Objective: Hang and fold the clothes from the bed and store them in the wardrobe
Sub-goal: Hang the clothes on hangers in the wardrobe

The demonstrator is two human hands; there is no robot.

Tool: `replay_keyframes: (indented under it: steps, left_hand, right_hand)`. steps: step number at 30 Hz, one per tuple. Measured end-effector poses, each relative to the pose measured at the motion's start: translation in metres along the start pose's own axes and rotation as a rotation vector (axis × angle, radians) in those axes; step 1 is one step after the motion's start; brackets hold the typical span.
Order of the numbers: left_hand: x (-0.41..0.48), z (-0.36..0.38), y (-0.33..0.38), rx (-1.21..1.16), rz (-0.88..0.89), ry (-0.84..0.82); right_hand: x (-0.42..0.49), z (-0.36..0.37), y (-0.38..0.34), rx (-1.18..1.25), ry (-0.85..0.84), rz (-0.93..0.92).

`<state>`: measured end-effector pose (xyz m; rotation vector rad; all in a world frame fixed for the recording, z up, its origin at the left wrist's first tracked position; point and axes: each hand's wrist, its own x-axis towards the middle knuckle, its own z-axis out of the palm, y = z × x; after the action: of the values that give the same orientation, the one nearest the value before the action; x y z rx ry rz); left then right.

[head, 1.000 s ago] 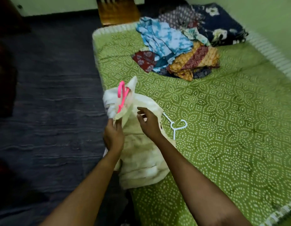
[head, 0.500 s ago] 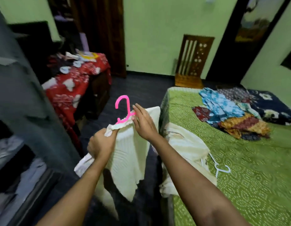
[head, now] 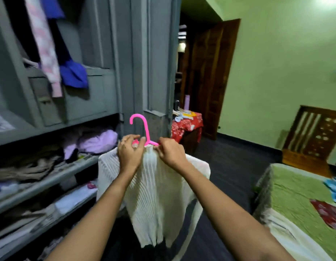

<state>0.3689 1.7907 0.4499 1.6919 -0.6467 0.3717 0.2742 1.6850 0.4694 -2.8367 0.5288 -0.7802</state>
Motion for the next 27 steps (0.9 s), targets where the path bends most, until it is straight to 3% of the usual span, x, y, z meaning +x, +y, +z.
replay_keyframes:
  steps: [8,18,20,24,27]
  left_hand:
    - [0.055,-0.008,0.018,0.104,0.010,-0.005]
    - [0.119,-0.016,0.051,-0.038,-0.020,0.109]
    - [0.133,-0.021,0.063,-0.067,-0.003,0.130]
    - [0.156,-0.032,0.089,-0.088,0.060,0.144]
    - [0.165,-0.039,0.105,-0.133,0.090,0.119]
  right_hand:
    - [0.030,-0.017,-0.066,0.124,0.051,0.094]
    - [0.036,-0.077,-0.045,0.193,-0.069,-0.001]
    - [0.031,-0.083,-0.042,0.257,-0.014,-0.037]
    - [0.019,-0.092,-0.054,0.540,0.281,-0.079]
    - [0.022,-0.100,-0.070,0.523,0.388,-0.146]
